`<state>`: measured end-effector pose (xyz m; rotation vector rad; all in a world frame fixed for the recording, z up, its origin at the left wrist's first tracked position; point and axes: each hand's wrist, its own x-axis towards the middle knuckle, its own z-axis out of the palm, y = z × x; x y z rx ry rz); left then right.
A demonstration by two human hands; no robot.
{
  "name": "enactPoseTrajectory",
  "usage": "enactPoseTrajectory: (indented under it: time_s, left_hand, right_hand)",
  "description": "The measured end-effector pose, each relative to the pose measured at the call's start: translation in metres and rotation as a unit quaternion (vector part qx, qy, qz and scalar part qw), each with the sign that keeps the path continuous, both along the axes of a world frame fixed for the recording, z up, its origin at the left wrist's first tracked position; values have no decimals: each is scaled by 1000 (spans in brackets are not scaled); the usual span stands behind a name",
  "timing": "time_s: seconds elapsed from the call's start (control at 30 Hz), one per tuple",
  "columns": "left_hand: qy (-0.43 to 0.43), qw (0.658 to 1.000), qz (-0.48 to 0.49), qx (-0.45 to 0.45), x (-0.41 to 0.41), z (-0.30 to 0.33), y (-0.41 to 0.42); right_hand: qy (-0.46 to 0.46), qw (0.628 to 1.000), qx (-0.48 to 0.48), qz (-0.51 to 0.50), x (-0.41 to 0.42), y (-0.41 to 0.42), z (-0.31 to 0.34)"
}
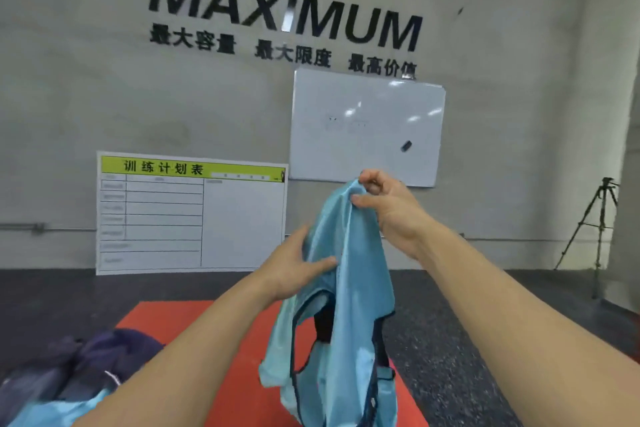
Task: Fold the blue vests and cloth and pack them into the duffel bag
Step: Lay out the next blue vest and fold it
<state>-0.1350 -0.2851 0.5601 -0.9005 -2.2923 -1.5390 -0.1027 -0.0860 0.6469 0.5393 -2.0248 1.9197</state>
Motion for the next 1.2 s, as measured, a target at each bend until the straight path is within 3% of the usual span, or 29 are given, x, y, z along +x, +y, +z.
enactPoseTrajectory:
  time_s: [0.27, 0.5, 0.63, 0.83, 0.97, 1.07, 1.13, 1.2]
  left_hand:
    - [60, 968, 240, -53, -23, 16, -98]
    - [93, 940, 326, -31, -41, 26, -139]
    - [61, 922, 379, -56, -47, 15, -145]
    - [10, 935, 344, -78, -42, -1, -145]
    - [-128, 947, 267, -121, -44, -10, -146]
    - [-283, 945, 160, -42, -54, -19, -152]
    - [-310, 941, 138, -17, -60, -20, -153]
    - [-309, 938, 150, -49, -48, -14, -146]
  right_hand:
    - [5, 988, 23, -154, -25, 10, 11]
    - [-38, 985, 43, -161, -43, 6, -32]
    - [-56, 984, 59, -158, -52, 7, -51]
    - [-74, 979, 86, -169, -63, 9, -73]
    - [-85, 974, 95, -186, -73, 14, -89]
    - [-88, 974, 91, -190, -81, 13, -96]
    - [-91, 974, 93, -187, -85, 10, -98]
    - [-88, 974, 97, -187, -90, 6, -100]
